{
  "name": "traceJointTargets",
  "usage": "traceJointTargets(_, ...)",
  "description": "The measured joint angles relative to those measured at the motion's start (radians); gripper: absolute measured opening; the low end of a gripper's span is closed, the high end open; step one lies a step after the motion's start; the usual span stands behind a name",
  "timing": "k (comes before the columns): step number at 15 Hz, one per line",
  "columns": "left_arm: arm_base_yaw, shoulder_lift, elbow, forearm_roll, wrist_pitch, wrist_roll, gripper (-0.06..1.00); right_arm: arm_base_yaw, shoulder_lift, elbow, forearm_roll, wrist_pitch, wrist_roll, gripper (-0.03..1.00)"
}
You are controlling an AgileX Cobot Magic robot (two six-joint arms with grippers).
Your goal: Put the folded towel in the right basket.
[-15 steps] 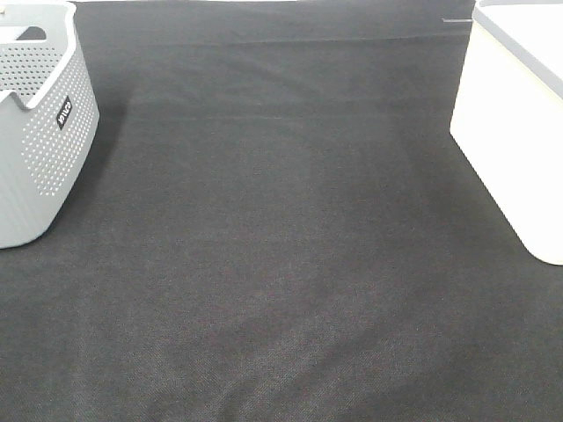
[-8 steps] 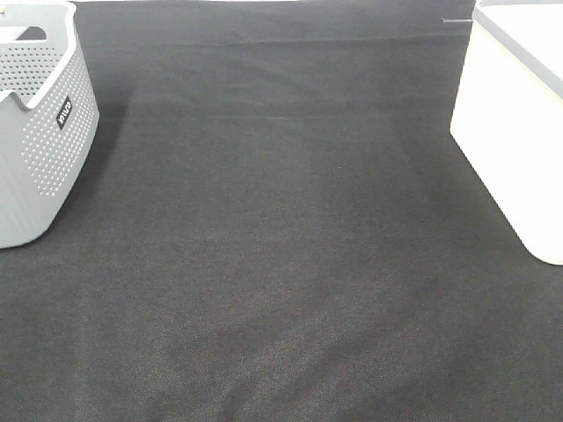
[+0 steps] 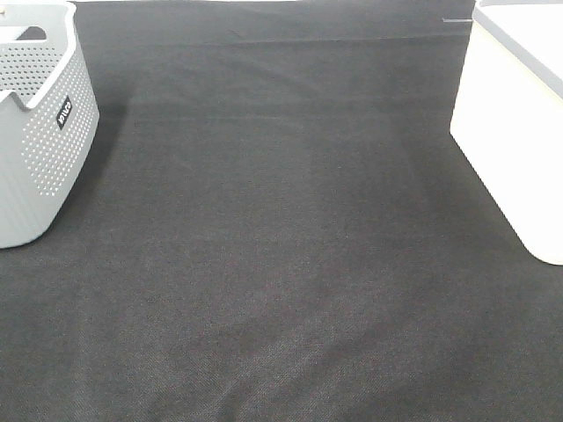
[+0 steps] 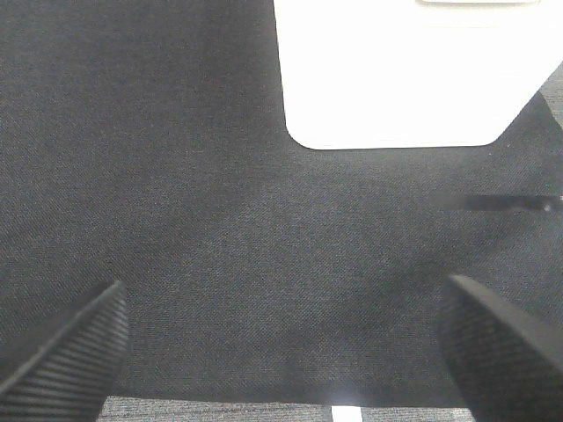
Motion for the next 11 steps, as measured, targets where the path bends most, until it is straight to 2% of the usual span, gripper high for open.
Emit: traceJointTargets(11,0.0,0.0,0.0,-0.003,0.0,0.0,0.99,0.0,0.0,0.0,0.0,0.0,0.001,0.91)
